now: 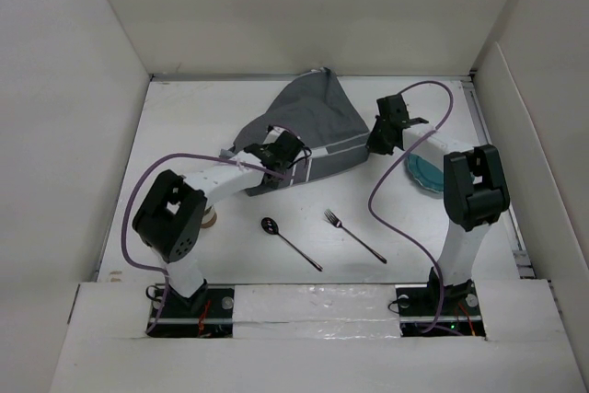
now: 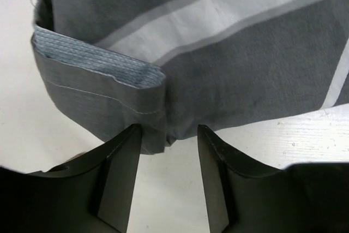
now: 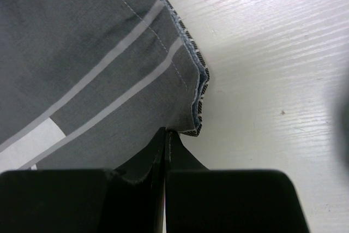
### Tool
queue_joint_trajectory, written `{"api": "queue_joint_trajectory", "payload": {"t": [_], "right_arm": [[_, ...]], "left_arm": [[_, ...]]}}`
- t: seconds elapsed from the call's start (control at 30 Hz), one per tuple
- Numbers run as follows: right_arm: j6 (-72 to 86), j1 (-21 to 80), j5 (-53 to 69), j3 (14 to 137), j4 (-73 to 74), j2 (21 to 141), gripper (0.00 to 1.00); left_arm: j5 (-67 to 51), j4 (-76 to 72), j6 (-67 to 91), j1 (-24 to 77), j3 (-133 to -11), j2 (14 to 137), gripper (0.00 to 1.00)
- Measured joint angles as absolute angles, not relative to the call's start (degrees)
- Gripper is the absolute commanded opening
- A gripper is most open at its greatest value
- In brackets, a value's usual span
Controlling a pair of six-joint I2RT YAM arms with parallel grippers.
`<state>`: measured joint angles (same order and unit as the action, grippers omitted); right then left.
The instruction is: Set the dinner table for one person
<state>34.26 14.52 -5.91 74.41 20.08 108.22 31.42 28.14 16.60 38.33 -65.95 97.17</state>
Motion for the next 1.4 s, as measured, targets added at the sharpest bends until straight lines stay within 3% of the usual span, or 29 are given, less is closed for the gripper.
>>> {"api": "queue_joint_trajectory", "payload": {"t": [0.2, 0.33, 0.43, 1.03, 1.07, 1.1, 1.27, 1.4], "right_arm": [[34.0, 14.5, -4.2, 74.4, 18.7, 107.9, 0.00], [33.8, 14.2, -3.4, 73.9, 18.3, 107.4, 0.00], [33.4, 13.9, -2.9, 73.2, 17.7, 106.8, 0.00], [32.4, 13.4, -1.0, 72.7, 16.8, 106.5, 0.00], [32.4, 13.4, -1.0, 72.5, 16.6, 106.4, 0.00], [32.3, 13.4, -1.0, 72.4, 16.6, 106.3, 0.00], [32.3, 13.4, -1.0, 72.1, 16.3, 105.6, 0.00], [32.3, 13.4, -0.8, 71.5, 16.1, 103.7, 0.00]], "left_arm": [[37.1, 28.2, 16.5, 39.9, -66.0, 98.7, 0.31], [40.9, 28.1, 16.1, 39.6, -66.0, 98.9, 0.43], [42.4, 28.1, 16.1, 39.4, -66.0, 99.5, 0.45], [40.6, 25.6, 16.3, 39.7, -66.0, 100.8, 0.33], [40.6, 25.5, 16.3, 39.7, -66.0, 101.1, 0.32], [40.6, 25.3, 16.3, 39.7, -66.0, 101.4, 0.24], [41.4, 24.6, 15.9, 39.4, -65.6, 102.5, 0.02], [42.3, 24.1, 15.3, 37.7, -65.5, 102.4, 0.00]]}}
